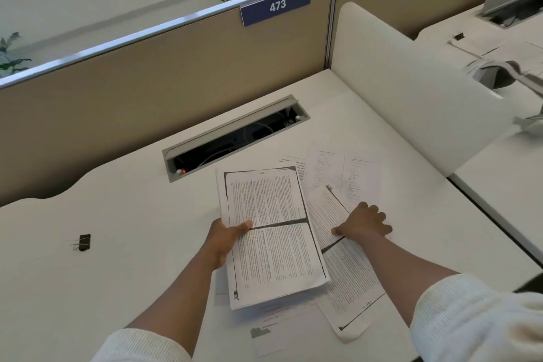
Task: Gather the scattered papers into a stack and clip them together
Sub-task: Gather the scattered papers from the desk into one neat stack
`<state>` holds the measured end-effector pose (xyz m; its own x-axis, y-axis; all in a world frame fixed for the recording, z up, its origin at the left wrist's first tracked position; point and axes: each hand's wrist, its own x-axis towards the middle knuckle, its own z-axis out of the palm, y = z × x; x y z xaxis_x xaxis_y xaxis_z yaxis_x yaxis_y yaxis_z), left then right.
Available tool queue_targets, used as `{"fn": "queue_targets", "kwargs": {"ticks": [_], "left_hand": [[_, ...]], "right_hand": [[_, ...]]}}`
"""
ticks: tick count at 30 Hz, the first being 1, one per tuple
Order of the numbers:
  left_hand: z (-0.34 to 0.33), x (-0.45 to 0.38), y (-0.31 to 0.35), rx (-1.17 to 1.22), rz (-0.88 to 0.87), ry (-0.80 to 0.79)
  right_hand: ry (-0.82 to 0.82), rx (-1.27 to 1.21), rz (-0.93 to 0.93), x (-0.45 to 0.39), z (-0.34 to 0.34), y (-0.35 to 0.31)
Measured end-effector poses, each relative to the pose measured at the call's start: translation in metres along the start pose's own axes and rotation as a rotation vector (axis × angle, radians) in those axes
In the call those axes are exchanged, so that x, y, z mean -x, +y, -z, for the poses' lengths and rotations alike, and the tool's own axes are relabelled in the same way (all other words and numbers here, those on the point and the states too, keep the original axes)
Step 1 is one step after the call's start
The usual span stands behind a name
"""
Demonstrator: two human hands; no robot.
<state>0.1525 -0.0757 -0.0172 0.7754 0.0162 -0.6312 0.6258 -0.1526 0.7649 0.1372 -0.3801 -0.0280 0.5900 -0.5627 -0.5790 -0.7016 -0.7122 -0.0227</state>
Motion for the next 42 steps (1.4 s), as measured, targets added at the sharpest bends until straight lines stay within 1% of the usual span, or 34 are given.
{"fn": "queue_targets", "kwargs": {"ticks": [2, 4, 7, 8, 11, 14, 16, 20, 25, 28, 32, 35, 38, 40, 42], "left_hand": [[0.000, -0.001, -0.002, 0.009, 0.008, 0.001], [0.002, -0.002, -0.002, 0.023, 0.012, 0.003], [0.006, -0.002, -0.002, 0.029, 0.016, -0.005], [0.008, -0.003, -0.002, 0.028, 0.018, -0.010], [0.011, -0.004, -0.003, 0.045, 0.017, -0.013], [0.014, -0.004, -0.005, 0.057, 0.025, -0.012], [0.015, -0.005, -0.007, 0.064, 0.033, -0.016], [0.018, -0.007, -0.010, 0.079, 0.043, -0.010], [0.023, -0.011, -0.013, 0.085, 0.049, 0.000], [0.027, -0.013, -0.013, 0.079, 0.052, 0.013], [0.029, -0.014, -0.017, 0.081, 0.050, 0.020], [0.030, -0.013, -0.019, 0.090, 0.054, 0.011], [0.031, -0.011, -0.022, 0.097, 0.064, 0.002], [0.033, -0.009, -0.024, 0.094, 0.066, 0.005], [0.037, -0.007, -0.026, 0.097, 0.068, 0.010]], "right_hand": [[-0.027, -0.034, -0.006, -0.001, 0.000, 0.001], [-0.074, -0.118, 0.006, -0.003, 0.001, 0.001], [-0.170, -0.360, 0.050, -0.010, 0.006, -0.001], [-0.176, -0.447, 0.053, -0.012, 0.009, -0.002], [-0.128, -0.709, -0.024, -0.020, 0.017, -0.007], [-0.069, -0.819, -0.131, -0.031, 0.023, -0.012], [-0.023, -0.817, -0.198, -0.035, 0.026, -0.015], [0.067, -0.608, -0.314, -0.035, 0.028, -0.023], [0.067, -0.435, -0.420, -0.029, 0.029, -0.033], [0.049, -0.390, -0.435, -0.026, 0.028, -0.035], [0.040, -0.392, -0.443, -0.029, 0.030, -0.033], [0.058, -0.452, -0.431, -0.035, 0.023, -0.031], [0.071, -0.592, -0.358, -0.039, 0.016, -0.031], [0.093, -0.679, -0.279, -0.039, 0.015, -0.030], [0.119, -0.695, -0.194, -0.038, 0.016, -0.029]]}}
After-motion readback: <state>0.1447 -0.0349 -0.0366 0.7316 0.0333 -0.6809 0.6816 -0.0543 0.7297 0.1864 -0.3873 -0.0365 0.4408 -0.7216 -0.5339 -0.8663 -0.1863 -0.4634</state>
